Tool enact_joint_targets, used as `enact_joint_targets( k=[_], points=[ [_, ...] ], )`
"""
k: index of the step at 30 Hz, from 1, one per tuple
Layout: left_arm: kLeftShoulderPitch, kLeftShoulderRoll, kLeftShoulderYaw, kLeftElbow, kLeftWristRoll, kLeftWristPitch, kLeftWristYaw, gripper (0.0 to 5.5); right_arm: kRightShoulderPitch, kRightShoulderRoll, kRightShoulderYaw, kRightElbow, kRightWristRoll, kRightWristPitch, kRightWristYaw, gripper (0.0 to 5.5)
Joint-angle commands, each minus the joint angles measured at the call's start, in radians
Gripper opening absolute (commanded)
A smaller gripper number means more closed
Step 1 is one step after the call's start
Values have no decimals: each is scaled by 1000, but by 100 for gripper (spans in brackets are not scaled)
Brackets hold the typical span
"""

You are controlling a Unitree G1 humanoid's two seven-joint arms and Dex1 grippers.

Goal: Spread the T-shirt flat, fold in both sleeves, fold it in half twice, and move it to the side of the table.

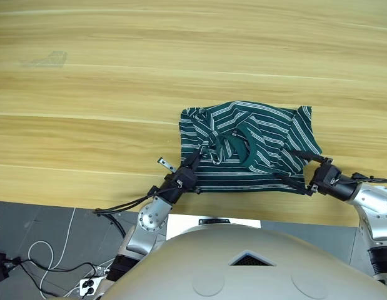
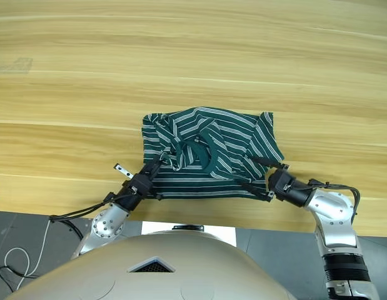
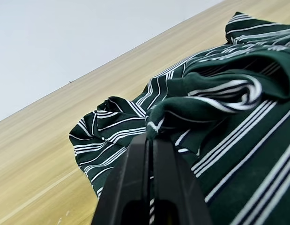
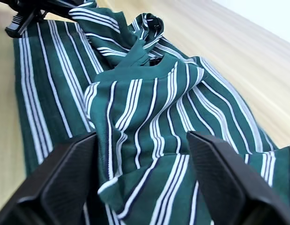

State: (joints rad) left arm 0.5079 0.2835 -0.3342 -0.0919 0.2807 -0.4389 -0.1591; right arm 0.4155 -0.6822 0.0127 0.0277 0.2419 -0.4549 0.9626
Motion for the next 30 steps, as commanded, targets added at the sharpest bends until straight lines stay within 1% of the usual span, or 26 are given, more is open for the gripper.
enact_joint_targets(
  k=[1,8,9,11,12,18,23,26,30],
  points=[
    [2,-2,-7,1,15,4,5,0,-9,-6,-3,-1,-21,10,-8,341],
    [1,-4,-4,-1,16,3,9,0,-24,17,16,23,-57,-1,-31,341],
    [1,-3,-3,-3,16,4,8,0,-22,16,17,24,-62,-2,-34,325],
    [3,-2,-1,-11,16,4,8,0,-17,13,22,27,-73,-2,-38,277],
    [4,-1,-1,-16,16,5,7,0,-15,12,24,28,-77,-2,-39,268],
    [10,3,2,-37,16,11,4,0,-4,10,27,24,-81,-1,-46,165],
    [10,3,6,-34,15,11,6,0,-4,10,26,23,-70,-4,-44,56],
    [7,4,8,-22,12,7,5,0,-6,15,23,28,-62,-9,-44,4],
    [-5,3,13,0,5,4,4,0,-12,20,18,30,-53,-17,-46,1]
  ],
)
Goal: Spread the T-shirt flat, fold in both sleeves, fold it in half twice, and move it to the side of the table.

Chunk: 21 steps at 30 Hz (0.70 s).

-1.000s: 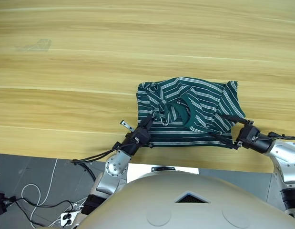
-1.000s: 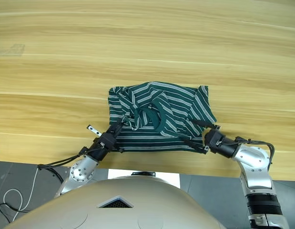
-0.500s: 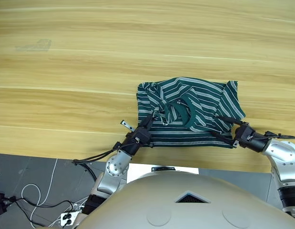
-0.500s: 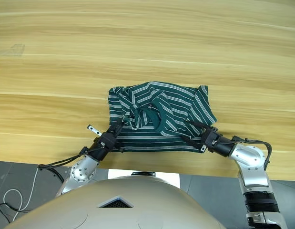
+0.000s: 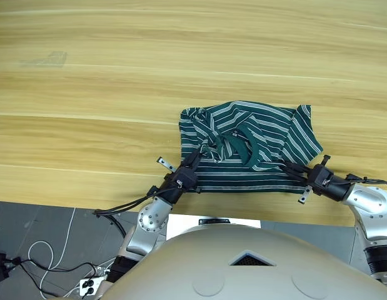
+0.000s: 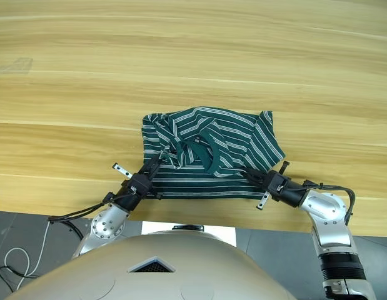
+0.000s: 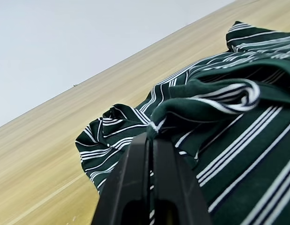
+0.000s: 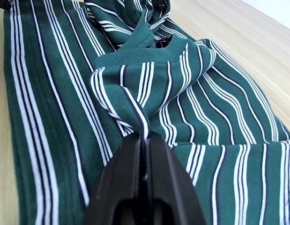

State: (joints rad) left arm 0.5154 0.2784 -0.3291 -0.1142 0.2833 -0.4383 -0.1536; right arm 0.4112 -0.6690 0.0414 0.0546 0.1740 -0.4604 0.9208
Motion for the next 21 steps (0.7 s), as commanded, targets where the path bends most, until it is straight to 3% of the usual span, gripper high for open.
enact_joint_targets(
  k=[1,17,21],
  points=[
    [-18,9,10,31,0,3,-2,0,-10,7,-13,3,20,-14,-4,1],
    [-207,80,96,177,-86,-40,-90,0,-144,87,66,-24,-25,-34,-33,1],
    [-112,200,47,102,-267,-203,-285,0,-70,24,61,-50,6,-43,25,1]
  ],
)
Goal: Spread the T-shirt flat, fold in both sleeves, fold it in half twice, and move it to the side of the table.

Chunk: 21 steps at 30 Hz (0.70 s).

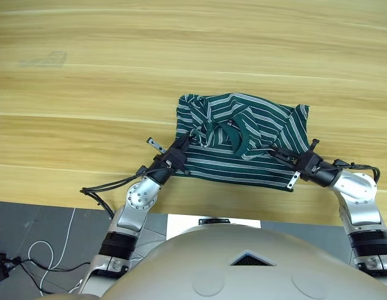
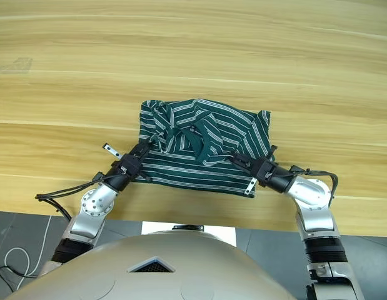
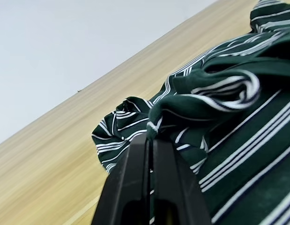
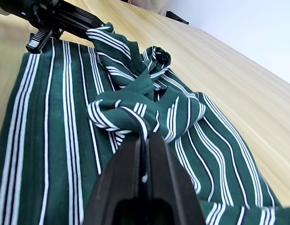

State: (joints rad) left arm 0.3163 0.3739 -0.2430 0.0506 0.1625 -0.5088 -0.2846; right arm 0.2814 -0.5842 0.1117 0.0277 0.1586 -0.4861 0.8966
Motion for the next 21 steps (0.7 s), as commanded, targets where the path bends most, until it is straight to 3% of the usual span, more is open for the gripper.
enact_joint_targets(
  k=[1,5,8,14,16,18,21],
  points=[
    [121,138,-50,-72,-203,-165,-207,0,85,-75,-19,-13,36,-29,65,1],
    [226,236,-54,-64,-376,-219,-368,0,158,-84,-66,4,121,-42,92,1],
    [254,263,-17,-4,-383,-235,-406,0,177,-82,-87,20,143,-38,99,1],
    [86,233,55,189,-327,-196,-390,0,14,-38,-56,123,128,14,112,1],
    [-105,188,69,323,-273,-132,-337,0,-198,48,-29,289,49,37,30,1],
    [-401,112,87,494,-243,-36,-261,0,-530,157,-11,563,-73,73,-156,1],
    [-978,-9,123,881,-194,180,-17,0,-1104,253,5,1017,-250,202,-681,1]
  ],
)
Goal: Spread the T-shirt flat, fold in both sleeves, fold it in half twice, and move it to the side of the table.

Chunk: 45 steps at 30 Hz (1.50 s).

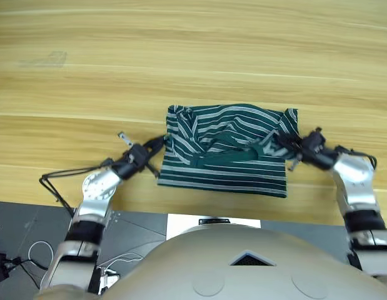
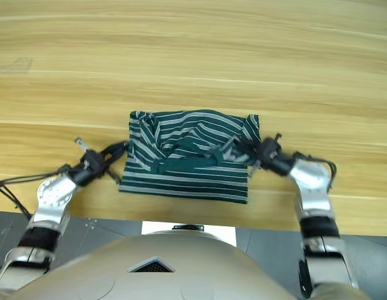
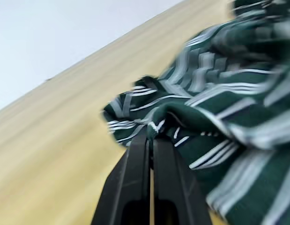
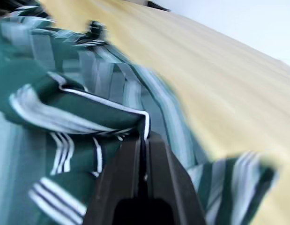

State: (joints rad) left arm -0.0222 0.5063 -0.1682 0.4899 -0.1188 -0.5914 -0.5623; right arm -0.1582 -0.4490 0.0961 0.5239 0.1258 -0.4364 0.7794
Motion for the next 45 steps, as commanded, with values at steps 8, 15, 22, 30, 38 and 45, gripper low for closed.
enact_joint_targets(
  k=[8,15,22,30,38,45],
  points=[
    [-1449,-96,132,656,186,83,863,0,-1318,37,-38,670,-346,-49,-1269,1],
    [-916,-108,193,551,90,-165,597,0,-783,48,-9,502,-195,-246,-680,1],
    [31,32,-31,-71,6,-115,185,0,204,-163,49,-331,34,-114,-356,1],
    [439,226,-72,-365,-69,-132,-73,0,459,-317,-52,-393,46,-11,-165,1],
    [556,210,-38,-395,-77,-123,-124,0,452,-312,16,-405,-115,-2,-120,1],
    [637,198,44,-405,-118,-137,-140,67,626,-426,59,-579,-13,-198,94,94]
  ],
)
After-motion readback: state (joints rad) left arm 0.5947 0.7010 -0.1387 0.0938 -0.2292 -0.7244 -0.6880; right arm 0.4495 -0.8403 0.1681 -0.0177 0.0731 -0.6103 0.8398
